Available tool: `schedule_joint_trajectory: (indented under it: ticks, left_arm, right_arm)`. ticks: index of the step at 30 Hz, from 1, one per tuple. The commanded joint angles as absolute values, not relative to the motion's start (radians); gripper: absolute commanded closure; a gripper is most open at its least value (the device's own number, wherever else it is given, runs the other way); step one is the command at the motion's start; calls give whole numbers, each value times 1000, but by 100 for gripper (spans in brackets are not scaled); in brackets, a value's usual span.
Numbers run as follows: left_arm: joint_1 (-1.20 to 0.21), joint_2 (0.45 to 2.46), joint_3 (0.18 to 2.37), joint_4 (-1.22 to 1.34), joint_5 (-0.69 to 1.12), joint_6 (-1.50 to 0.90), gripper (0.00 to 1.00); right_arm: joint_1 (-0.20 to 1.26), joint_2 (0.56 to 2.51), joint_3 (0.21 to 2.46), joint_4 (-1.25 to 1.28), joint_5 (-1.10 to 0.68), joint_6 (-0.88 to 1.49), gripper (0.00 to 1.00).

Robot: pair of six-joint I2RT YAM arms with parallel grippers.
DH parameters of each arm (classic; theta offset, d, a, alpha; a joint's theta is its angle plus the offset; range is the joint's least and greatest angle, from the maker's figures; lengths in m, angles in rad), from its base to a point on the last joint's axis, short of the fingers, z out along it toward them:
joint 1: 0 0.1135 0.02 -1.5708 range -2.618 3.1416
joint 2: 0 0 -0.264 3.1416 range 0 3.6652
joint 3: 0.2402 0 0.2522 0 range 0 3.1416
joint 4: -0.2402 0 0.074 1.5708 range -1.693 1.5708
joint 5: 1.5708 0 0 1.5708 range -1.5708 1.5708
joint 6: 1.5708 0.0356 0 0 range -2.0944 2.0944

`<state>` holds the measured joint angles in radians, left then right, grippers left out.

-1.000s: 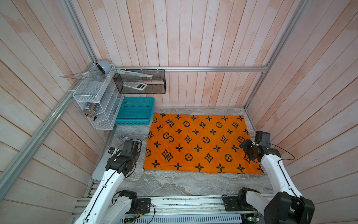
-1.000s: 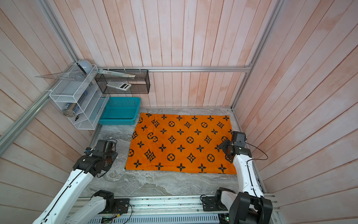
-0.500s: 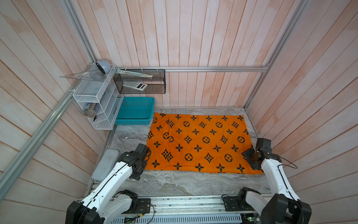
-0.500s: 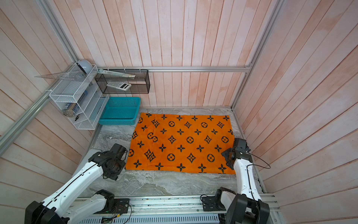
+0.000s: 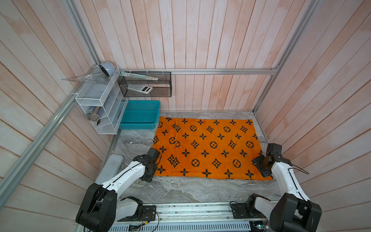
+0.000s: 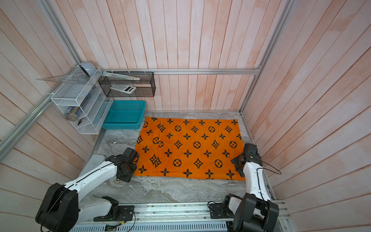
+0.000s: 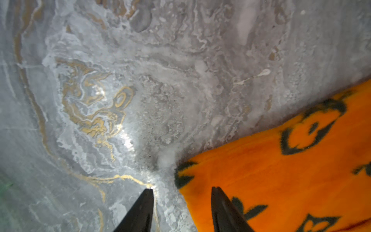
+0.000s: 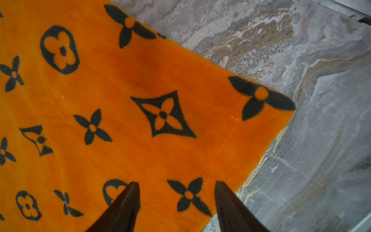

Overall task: Roll up the pillowcase
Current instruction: Fold the pillowcase at the center of the board.

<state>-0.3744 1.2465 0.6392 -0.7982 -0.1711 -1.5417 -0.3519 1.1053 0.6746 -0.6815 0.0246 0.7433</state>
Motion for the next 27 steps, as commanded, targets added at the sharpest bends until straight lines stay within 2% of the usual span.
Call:
schedule_joint_trajectory:
  ticks: [1, 9, 12, 16, 18, 23, 27]
  left_arm:
    - [-377, 1262, 618, -731, -213, -1548, 52]
    - [-377, 1289, 558, -685, -160, -1562, 72]
    - [-378, 1279, 551, -690, -152, -1550, 73]
    - [-378, 1264, 548, -699, -170, -1545, 93]
    - [-379, 1255, 549, -692, -168, -1539, 100]
    - [-377, 1258, 565, -686, -170, -1522, 100]
    - [-378, 1276, 592, -701, -176, -1508, 100]
  right_arm:
    - [-362, 1109, 689, -690, 16, 722, 36]
    - [-392, 1114, 698, -708, 18, 716, 36]
    - [-403, 1106, 693, -715, 23, 715, 35]
    - [-426, 1101, 685, -730, 66, 718, 34]
    - [-459, 1103, 683, -743, 85, 715, 33]
    - [-603, 1126, 668, -753, 79, 718, 31]
    - [-653, 1160, 651, -735, 66, 729, 30]
